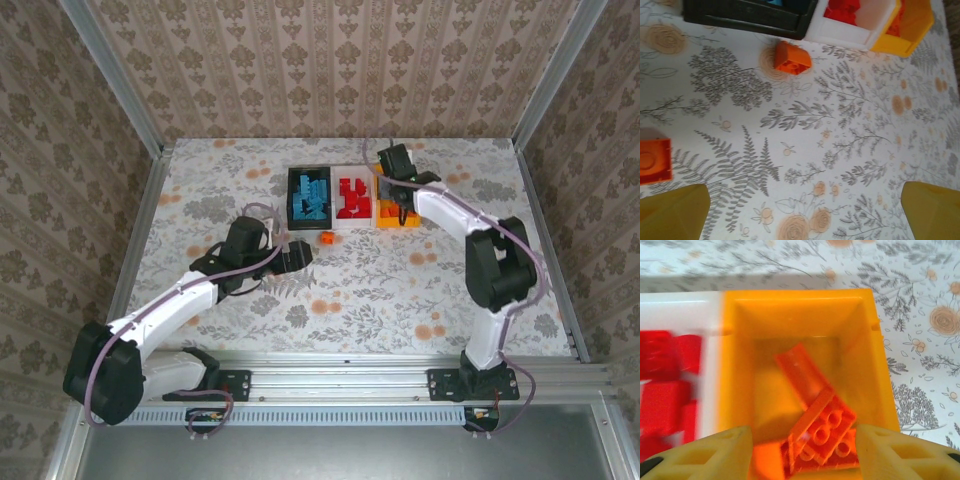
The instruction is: Sort the legos into containers by color
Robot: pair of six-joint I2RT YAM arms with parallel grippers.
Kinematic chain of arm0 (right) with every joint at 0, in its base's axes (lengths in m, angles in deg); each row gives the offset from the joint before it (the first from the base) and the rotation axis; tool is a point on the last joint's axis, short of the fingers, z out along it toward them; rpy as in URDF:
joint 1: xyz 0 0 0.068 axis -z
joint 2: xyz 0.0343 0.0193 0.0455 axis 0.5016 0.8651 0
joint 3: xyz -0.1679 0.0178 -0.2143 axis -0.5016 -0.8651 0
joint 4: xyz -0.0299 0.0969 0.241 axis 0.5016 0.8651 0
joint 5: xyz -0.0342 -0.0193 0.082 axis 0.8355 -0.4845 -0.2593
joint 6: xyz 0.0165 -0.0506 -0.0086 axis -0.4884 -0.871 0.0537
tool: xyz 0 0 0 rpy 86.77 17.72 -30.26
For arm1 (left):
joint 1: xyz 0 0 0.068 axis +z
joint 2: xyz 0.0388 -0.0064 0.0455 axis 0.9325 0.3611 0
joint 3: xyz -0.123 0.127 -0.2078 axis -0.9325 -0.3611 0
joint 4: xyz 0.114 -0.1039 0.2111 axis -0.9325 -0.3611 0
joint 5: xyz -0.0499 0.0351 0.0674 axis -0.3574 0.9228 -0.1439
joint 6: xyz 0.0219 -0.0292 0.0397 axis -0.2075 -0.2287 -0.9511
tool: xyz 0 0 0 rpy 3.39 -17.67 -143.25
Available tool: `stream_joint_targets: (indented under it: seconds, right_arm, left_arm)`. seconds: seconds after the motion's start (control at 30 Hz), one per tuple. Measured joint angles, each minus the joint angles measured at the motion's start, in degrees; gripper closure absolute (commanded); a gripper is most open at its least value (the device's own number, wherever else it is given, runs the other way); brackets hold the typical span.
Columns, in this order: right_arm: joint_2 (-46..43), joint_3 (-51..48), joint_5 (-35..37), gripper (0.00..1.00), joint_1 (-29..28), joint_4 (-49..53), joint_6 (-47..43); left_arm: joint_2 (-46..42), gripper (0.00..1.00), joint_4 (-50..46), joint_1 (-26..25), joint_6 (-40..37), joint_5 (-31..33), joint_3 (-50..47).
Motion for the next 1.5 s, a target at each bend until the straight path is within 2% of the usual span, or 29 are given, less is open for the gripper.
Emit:
stream_joint_targets:
  seconds: [0.17, 0.27, 0.37, 0.57, 0.67, 0.9, 1.23, 1.5]
  right_arm:
    - [-9.1, -9.4, 2.8, 0.26, -13.4, -6.9, 6.3]
    - [-7.0, -11.4, 3.2, 0.2, -20.6, -9.6, 11.5]
    - [-1.1, -10.4, 4.0, 0.18, -24.0, -10.2, 16.1]
    - [12.0, 0.1, 7.5, 0.2, -25.0, -3.5, 24.4]
    - [15.6, 5.2, 8.8, 0.23, -25.0, -1.2, 26.8]
    - [17.7, 6.7, 10.2, 0.33, -24.9, 0.3, 29.6]
    - [20.0, 6.9, 10.4, 0.44, -24.8, 0.2, 29.6]
    - [21.3, 7.2, 11.3, 0.59, -24.0, -0.4, 28.1]
  left_arm:
    - [0.0, 0.0, -1.0, 3.8, 0.2, 1.4, -1.0]
    - [-0.1, 0.0, -1.2, 6.1, 0.5, 1.7, -2.3]
    - [-1.3, 0.0, -1.9, 7.6, 0.5, 1.8, -3.5]
    - [-5.7, 0.0, -3.3, 9.3, 0.5, 2.1, -5.2]
    - [-7.5, 0.0, -3.8, 10.3, 0.5, 2.1, -6.1]
    - [-9.4, 0.0, -4.6, 12.7, 0.5, 2.0, -7.2]
    - [-9.6, 0.0, -4.7, 13.1, 0.5, 1.6, -7.8]
    - [-9.7, 0.0, -4.8, 13.7, 0.5, 1.2, -7.8]
